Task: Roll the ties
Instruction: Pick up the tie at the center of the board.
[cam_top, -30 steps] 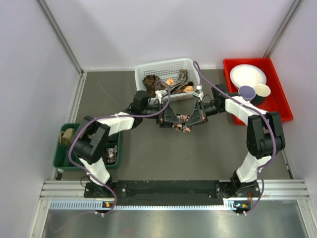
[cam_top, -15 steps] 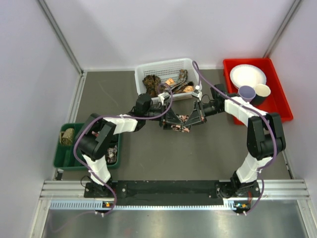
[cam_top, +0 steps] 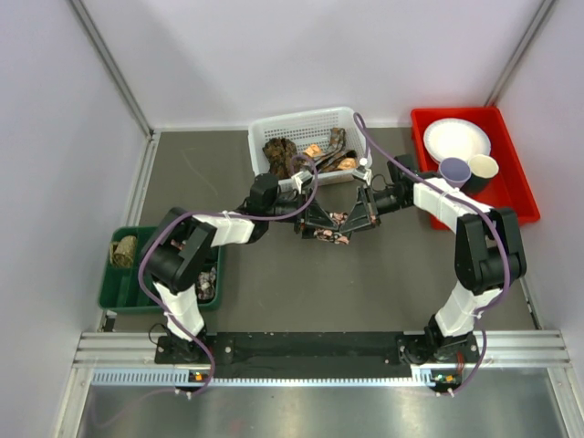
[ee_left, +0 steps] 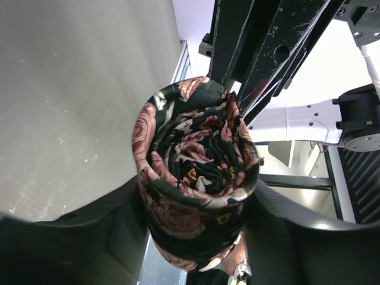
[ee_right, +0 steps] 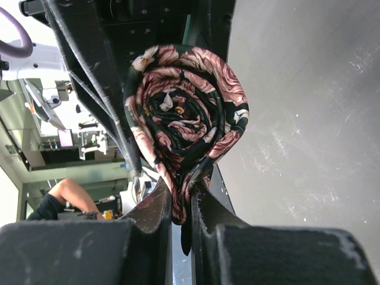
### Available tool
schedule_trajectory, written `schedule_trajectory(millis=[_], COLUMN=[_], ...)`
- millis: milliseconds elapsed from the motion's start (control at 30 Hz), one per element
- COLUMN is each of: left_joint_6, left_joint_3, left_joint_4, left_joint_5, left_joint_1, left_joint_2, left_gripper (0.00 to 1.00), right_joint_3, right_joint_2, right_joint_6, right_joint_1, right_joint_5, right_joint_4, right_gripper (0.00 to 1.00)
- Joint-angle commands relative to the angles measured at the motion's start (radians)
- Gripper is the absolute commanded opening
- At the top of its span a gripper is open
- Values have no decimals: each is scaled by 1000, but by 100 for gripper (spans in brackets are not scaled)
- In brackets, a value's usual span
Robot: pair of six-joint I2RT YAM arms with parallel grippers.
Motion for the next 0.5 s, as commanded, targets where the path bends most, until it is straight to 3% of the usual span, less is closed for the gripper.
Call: schedule_trajectory(millis=[0,133,167,267,333,467], left_joint_6=[-24,-47,-61,-35,26,245], left_joint_3=[5,-7,-11,-11,-5,44], left_joint_4=[111,159,169,140,99,-174], left_joint_5=[6,8,11,18,20,17], left_joint_1=[-4,-2,-2,1,5,21], left_joint_2=[1,-2,-3,-8,-15,-58], left_gripper=[52,29,18,0,0,0], right_joint_3=[16,29,33,47,52,73], right_joint_2=[-31,-24,-23,-11,-8,-6], right_joint_6=[-25,-46,-52,-74,-77,-129], right_joint_1=[24,24,24,24,24,24], right_joint_5=[-22,-19,-17,-8,-6,4], right_joint_4=[2,-31,-40,-73,-94,-145], right_gripper=[0,0,0,1,5,19])
